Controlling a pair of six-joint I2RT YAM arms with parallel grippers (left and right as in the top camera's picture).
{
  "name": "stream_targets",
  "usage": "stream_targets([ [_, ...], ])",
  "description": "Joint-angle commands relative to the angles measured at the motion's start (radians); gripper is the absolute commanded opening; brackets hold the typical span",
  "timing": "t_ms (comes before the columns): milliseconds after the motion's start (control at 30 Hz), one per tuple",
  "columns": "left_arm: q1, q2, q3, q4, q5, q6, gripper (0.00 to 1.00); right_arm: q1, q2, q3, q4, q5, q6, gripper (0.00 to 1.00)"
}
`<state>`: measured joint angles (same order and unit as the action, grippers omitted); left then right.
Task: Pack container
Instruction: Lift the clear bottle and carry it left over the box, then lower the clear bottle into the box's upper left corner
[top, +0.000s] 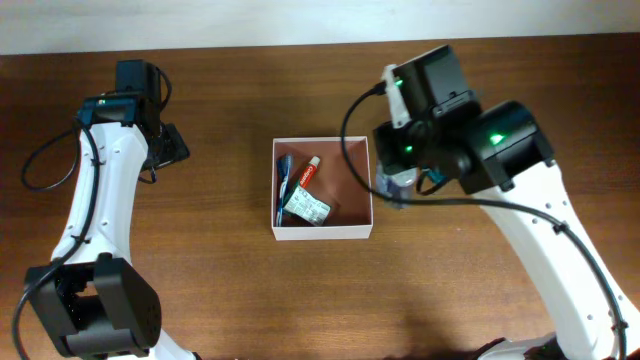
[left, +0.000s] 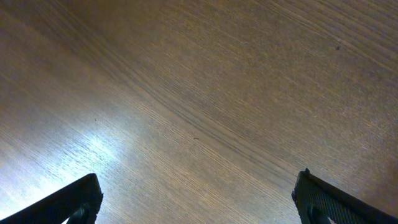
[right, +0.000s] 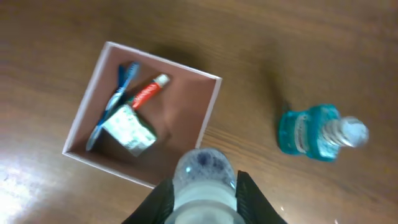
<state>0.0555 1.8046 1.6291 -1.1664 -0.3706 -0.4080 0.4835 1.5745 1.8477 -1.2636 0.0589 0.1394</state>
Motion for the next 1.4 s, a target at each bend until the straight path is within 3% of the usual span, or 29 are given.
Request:
stream_targets([
  [0,0.002,-0.004,0.008,-0.002,0.002,0.005,0.99,0.056,-0.017,0.036,0.028,0.028,-0.032,0.21],
  [267,0.002,-0.004,0.008,-0.002,0.002,0.005,1.0,0.114,0.048,0.035,0.096,0.05,-0.04,0.23],
  [433,0.002,-0.004,0.008,-0.002,0.002,0.005,0.99,0.114,0.107,0.035,0.126,0.051,-0.085,0.34],
  [633,0.002,-0.004,0.008,-0.002,0.002,0.005,0.99,0.114,0.15,0.035,0.18,0.051,-0.084,0.29],
  [1367,0.002,-0.004,0.008,-0.002,0.002,0.005,0.99,0.11,0.155,0.035,0.145,0.051,-0.082,0.31],
])
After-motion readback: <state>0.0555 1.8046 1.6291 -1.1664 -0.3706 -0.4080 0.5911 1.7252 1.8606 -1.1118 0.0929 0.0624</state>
